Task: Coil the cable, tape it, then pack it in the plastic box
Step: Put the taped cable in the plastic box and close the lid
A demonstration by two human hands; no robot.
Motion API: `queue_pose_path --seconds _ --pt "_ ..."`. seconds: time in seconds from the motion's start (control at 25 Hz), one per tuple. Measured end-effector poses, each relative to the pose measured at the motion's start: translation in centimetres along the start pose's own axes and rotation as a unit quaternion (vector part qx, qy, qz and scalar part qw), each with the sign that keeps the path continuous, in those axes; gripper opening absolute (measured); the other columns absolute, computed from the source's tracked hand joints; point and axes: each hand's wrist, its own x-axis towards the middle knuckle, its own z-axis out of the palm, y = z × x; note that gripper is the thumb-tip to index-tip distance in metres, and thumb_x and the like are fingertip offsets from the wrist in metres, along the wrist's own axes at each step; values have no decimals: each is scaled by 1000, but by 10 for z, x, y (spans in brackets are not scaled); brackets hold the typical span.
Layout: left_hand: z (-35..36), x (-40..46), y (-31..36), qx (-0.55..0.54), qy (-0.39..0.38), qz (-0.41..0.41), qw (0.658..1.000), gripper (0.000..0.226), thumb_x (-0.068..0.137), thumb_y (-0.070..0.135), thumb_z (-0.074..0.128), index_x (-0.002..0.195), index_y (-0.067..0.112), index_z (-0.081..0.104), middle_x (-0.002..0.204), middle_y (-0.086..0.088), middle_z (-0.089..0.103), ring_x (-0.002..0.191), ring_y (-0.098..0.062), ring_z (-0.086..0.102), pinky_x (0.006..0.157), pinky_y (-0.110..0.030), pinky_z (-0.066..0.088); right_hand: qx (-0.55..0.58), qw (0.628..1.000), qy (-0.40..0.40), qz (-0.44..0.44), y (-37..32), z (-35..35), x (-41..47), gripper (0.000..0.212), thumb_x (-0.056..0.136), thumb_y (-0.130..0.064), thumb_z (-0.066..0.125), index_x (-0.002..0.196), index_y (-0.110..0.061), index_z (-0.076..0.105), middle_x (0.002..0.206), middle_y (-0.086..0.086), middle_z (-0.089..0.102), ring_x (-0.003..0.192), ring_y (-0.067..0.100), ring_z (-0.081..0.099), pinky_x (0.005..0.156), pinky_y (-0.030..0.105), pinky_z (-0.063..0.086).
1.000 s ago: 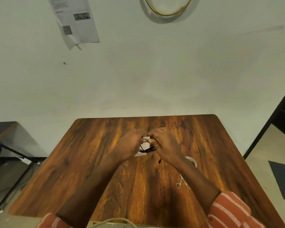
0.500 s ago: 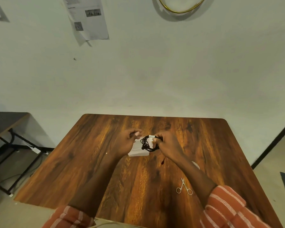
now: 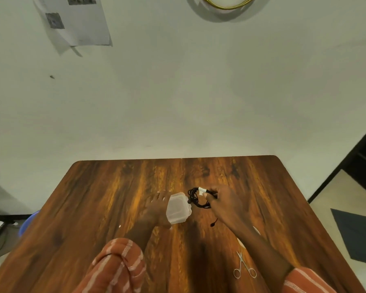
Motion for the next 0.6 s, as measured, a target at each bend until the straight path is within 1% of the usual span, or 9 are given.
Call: queue_pose_path --seconds 0.08,0.12,0.2,0.24,0.28,0.36,0.44,0.52,0.6 --pt "9 18 -10 9 -27 -5 1000 138 50 62 81 153 23 -1 164 -9 6 150 -36 3 117 -60 3 2 1000 10 25 2 2 7 15 91 -27 65 100 -23 76 83 -10 71 68 2 62 55 21 50" --pt "14 24 -14 0 -37 -7 999 137 51 61 81 153 24 -1 164 -8 8 149 -37 4 117 -60 2 2 999 13 33 4 3 10 16 90 -28 66 101 -24 76 85 -10 72 69 2 63 56 22 52" --pt "21 30 -19 -31 -39 -1 999 130 54 59 81 153 23 3 159 -6 22 145 -34 21 117 -55 16 7 998 23 55 7 2 13 15 89 -28 67 100 -25 77 86 -10 74 69 5 67 60 30 58" --pt "23 29 -19 -43 -35 11 998 127 55 59 81 152 23 6 157 -4 26 142 -31 28 116 -52 23 9 997 30 65 9 2 13 15 88 -28 67 99 -25 77 85 -9 74 69 6 67 59 31 58" --pt "26 28 -17 -46 -33 27 998 125 56 59 80 152 23 8 155 -4 28 140 -29 30 116 -51 26 9 997 37 72 12 0 13 15 88 -27 68 100 -25 77 85 -9 74 69 6 67 59 29 57" --pt "32 18 -7 -36 -40 61 997 122 58 59 80 151 21 10 155 -6 28 140 -29 28 116 -50 27 20 996 41 80 18 -1 12 16 88 -25 69 102 -22 77 89 -6 75 72 6 67 59 26 55" --pt "39 3 8 -40 -47 89 994 123 58 56 81 152 20 10 153 -5 28 139 -29 28 116 -50 28 33 995 34 85 25 1 7 15 88 -23 69 101 -19 77 91 -3 75 75 6 67 57 22 49" --pt "46 -13 25 -60 -52 115 990 125 54 56 82 151 21 11 150 -3 30 137 -26 30 114 -48 32 52 994 23 93 29 4 2 14 88 -21 69 98 -16 78 87 -4 75 74 8 67 57 21 44" --pt "48 -27 38 -101 -57 127 985 125 51 59 81 149 23 13 149 -1 32 136 -25 32 112 -47 34 52 995 20 87 33 8 -4 14 87 -21 70 97 -17 78 81 -7 73 70 5 66 56 20 45"
